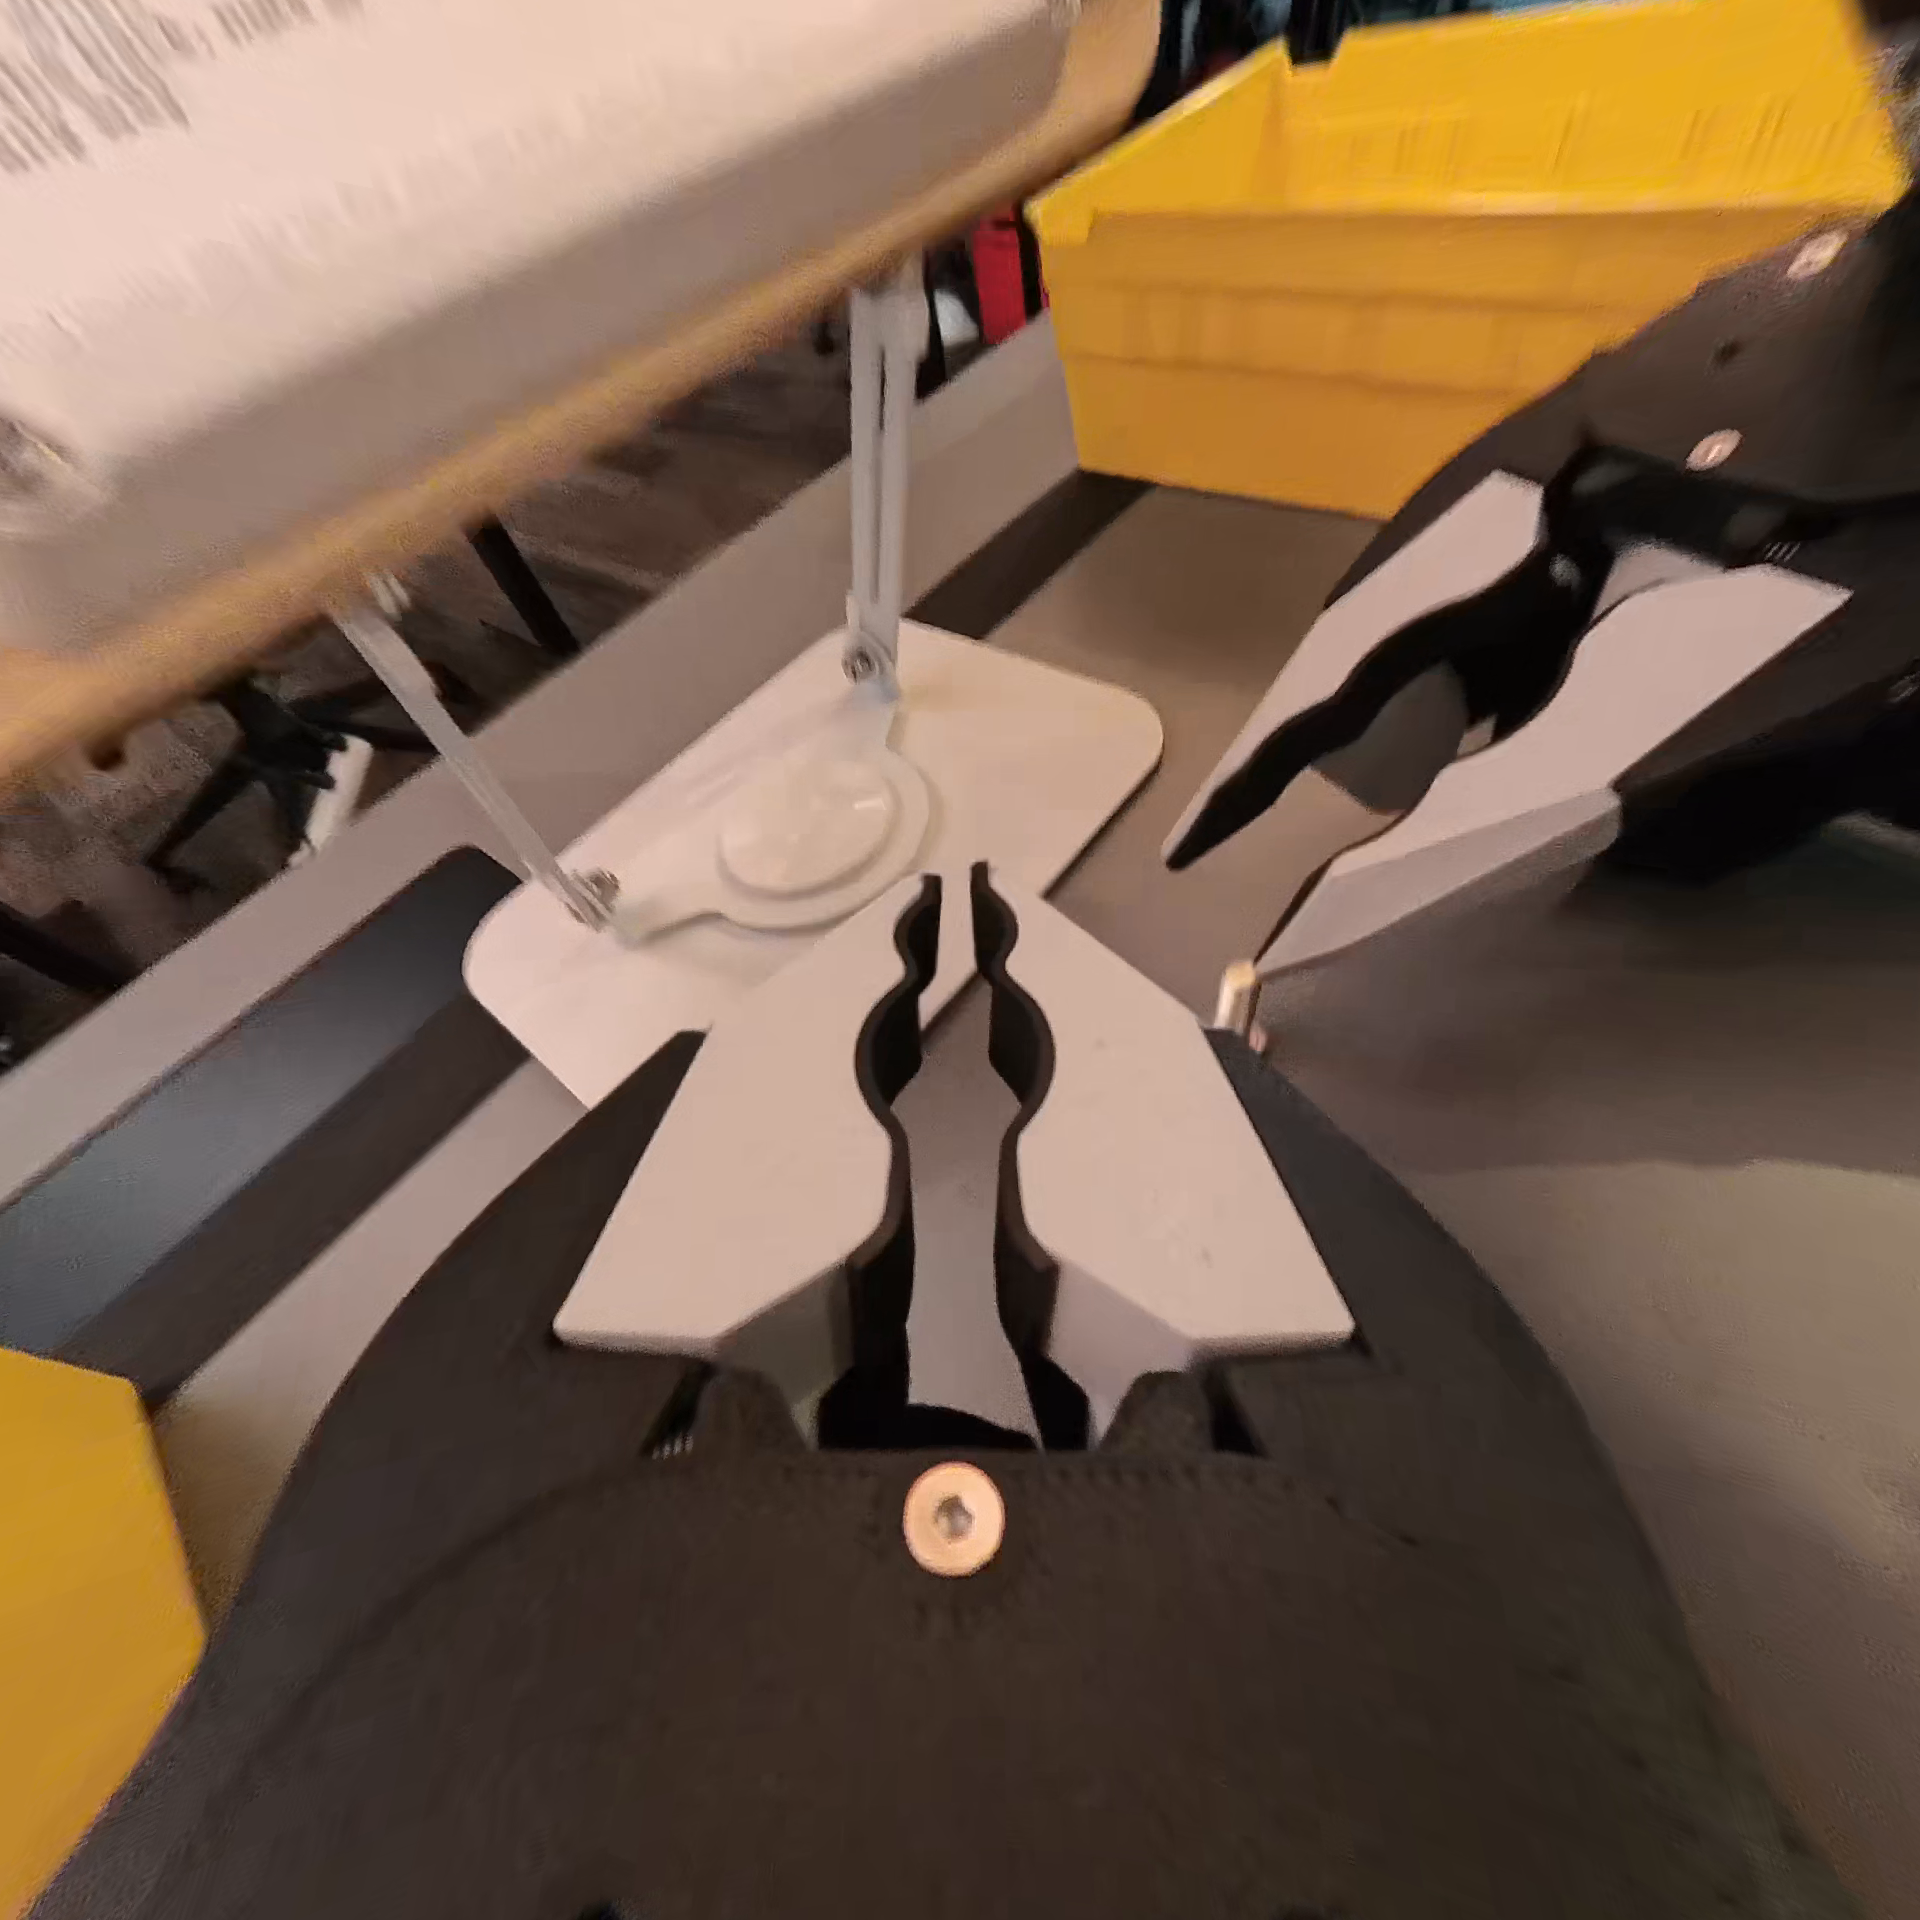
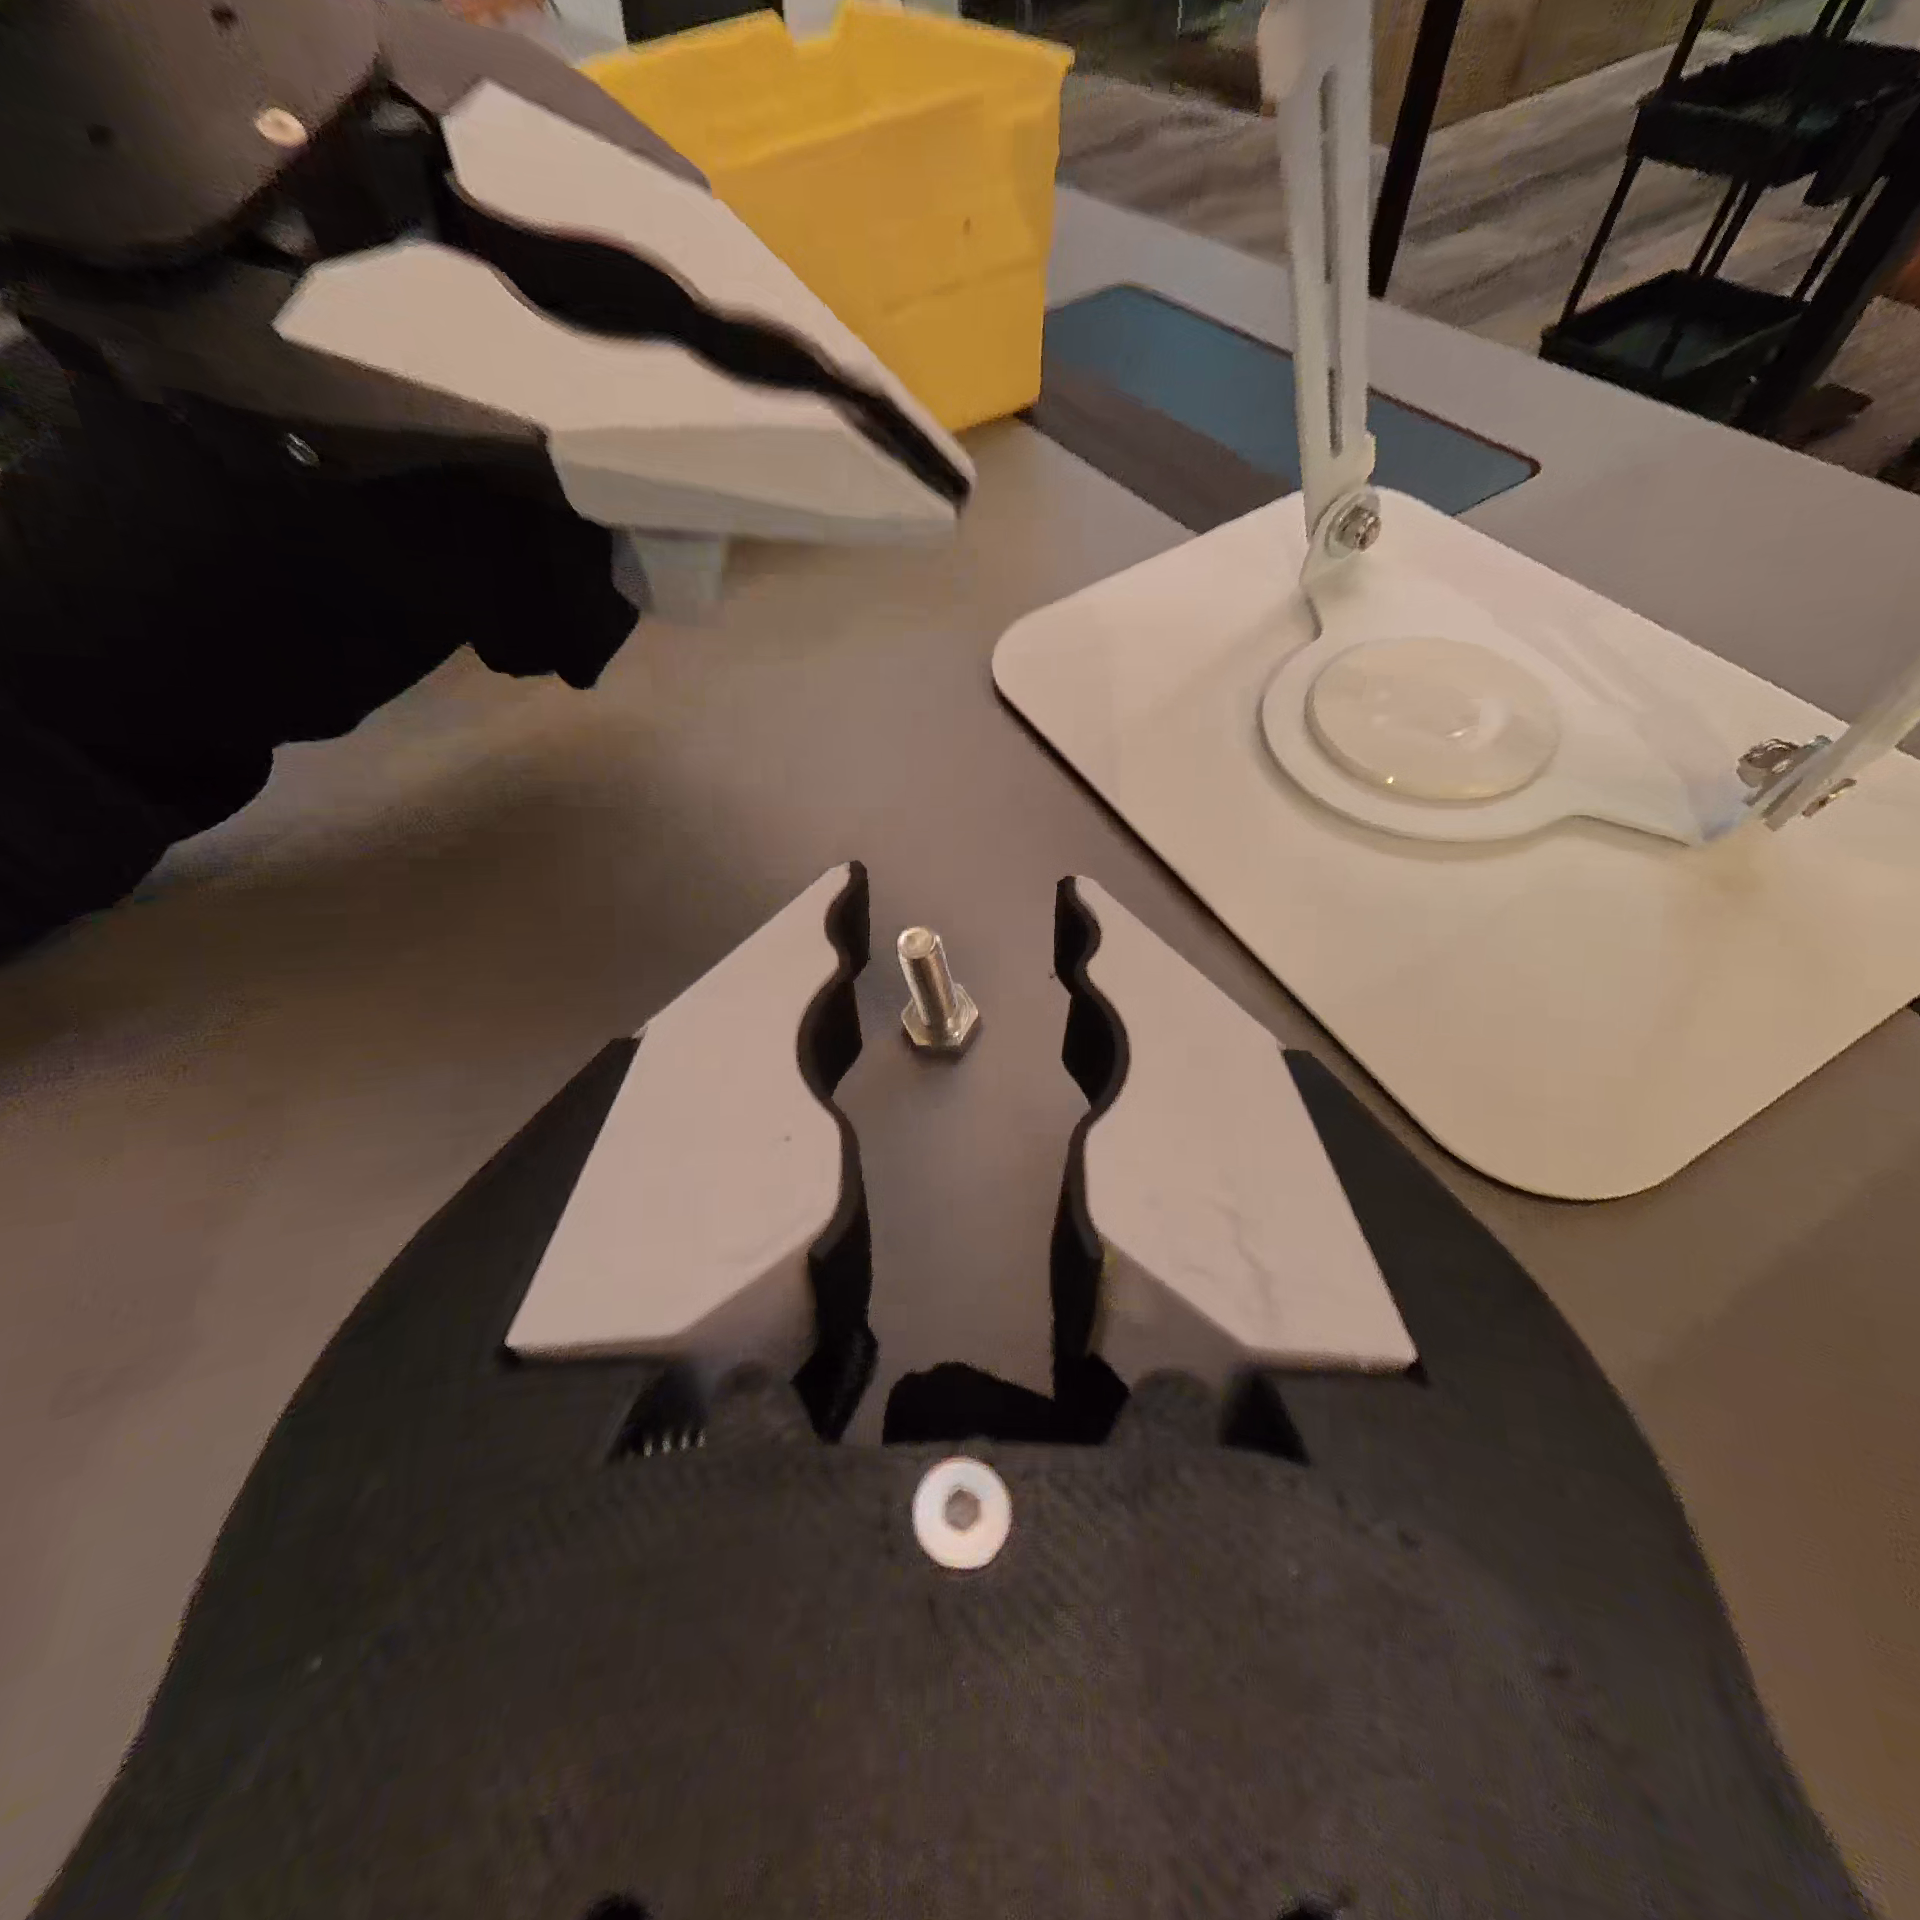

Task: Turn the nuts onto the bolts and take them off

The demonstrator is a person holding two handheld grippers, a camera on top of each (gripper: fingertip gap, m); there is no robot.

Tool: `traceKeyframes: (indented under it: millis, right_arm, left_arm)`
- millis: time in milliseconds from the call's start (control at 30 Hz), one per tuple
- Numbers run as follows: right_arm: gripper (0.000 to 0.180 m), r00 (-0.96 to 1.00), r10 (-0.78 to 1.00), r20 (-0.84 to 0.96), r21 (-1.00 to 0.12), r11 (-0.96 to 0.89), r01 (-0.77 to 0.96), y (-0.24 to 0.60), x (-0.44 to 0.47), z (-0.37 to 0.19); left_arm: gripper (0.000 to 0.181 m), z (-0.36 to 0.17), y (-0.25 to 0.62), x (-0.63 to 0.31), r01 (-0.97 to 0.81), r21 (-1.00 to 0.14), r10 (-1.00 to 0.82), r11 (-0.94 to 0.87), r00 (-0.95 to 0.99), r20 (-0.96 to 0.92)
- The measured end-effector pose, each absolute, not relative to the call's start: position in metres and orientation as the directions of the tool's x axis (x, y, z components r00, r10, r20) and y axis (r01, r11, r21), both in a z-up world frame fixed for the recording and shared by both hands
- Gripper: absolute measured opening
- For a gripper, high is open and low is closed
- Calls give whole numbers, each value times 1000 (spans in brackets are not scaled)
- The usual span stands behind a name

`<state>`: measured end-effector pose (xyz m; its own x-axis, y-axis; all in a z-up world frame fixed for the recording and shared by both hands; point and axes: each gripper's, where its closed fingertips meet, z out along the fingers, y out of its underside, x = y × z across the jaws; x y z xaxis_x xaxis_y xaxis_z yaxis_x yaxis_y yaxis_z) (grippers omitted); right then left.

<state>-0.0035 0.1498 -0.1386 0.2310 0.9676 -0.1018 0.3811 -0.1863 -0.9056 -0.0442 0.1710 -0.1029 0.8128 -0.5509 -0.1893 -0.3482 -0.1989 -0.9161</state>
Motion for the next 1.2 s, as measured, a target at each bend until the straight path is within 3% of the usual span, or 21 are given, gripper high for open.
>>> traceKeyframes:
  millis: [167, 300, 367, 533, 700, 800, 1200]
  right_arm:
    - [31, 229, 965, -127, -919, -201, 339, 153, 0, -133]
    - [26, 223, 966, -131, -919, -203, 339, 152, 0, -133]
    - [26, 226, 966, -129, -918, -202, 342, 152, 0, -134]
    - [23, 223, 966, -129, -915, -203, 349, 152, 0, -135]
    - [21, 220, 966, -133, -916, -205, 345, 151, 0, -134]
    - [21, 220, 966, -136, -915, -207, 345, 151, 0, -134]
    - [21, 216, 966, -143, -914, -213, 346, 151, -1, -134]
  left_arm:
    - [5, -24, 166, -68, -426, -890, -463, -160, 829, -314]
    - [9, 33, 149, -132, -481, -833, -325, -272, 861, -391]
    - [8, 36, 134, -174, -494, -777, -291, -390, 867, -405]
    - [11, -29, 85, -272, -368, -568, -256, -736, 928, -269]
    - [25, -126, 60, -310, -239, -399, -218, -886, 971, -97]
    - [29, -158, 52, -330, -255, -272, -217, -928, 962, -164]
    - [25, -189, 64, -344, -239, -207, -220, -949, 969, -114]
